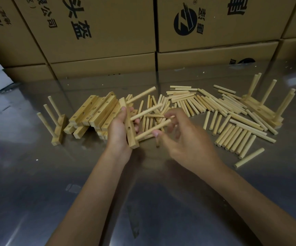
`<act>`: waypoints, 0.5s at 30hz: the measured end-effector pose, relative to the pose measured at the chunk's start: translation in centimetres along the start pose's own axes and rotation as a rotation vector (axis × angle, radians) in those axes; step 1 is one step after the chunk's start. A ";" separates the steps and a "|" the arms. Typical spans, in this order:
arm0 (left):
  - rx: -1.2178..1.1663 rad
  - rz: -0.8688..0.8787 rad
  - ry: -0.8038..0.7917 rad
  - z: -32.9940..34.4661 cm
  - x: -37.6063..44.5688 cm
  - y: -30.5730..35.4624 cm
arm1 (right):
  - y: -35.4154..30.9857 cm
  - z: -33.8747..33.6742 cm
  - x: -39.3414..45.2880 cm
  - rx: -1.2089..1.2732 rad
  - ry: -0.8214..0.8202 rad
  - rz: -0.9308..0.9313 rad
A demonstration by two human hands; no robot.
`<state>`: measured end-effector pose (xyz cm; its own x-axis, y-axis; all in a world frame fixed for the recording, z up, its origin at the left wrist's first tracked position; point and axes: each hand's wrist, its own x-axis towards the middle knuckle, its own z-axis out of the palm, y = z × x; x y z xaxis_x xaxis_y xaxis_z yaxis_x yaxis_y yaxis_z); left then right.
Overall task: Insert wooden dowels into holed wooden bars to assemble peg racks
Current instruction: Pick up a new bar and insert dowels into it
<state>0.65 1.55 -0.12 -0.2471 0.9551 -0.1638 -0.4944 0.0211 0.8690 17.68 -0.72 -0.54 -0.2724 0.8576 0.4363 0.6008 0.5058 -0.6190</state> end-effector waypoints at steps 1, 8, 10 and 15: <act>-0.056 0.000 -0.011 -0.1 0.1 0.2 | 0.0 0.1 0.2 0.089 -0.003 0.083; -0.076 0.027 -0.210 0.9 -0.8 -0.6 | -0.5 2.0 -0.2 0.582 -0.136 0.316; -0.099 0.018 -0.228 1.0 -0.8 -0.8 | -0.3 1.8 0.0 0.619 -0.094 0.330; -0.110 0.013 -0.218 0.9 -0.5 -1.2 | -0.4 1.3 0.3 0.576 -0.042 0.315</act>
<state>2.09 1.32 -0.69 -0.0741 0.9965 -0.0376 -0.5835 -0.0127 0.8120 16.39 -0.52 -0.98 -0.1857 0.9698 0.1584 0.1610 0.1891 -0.9687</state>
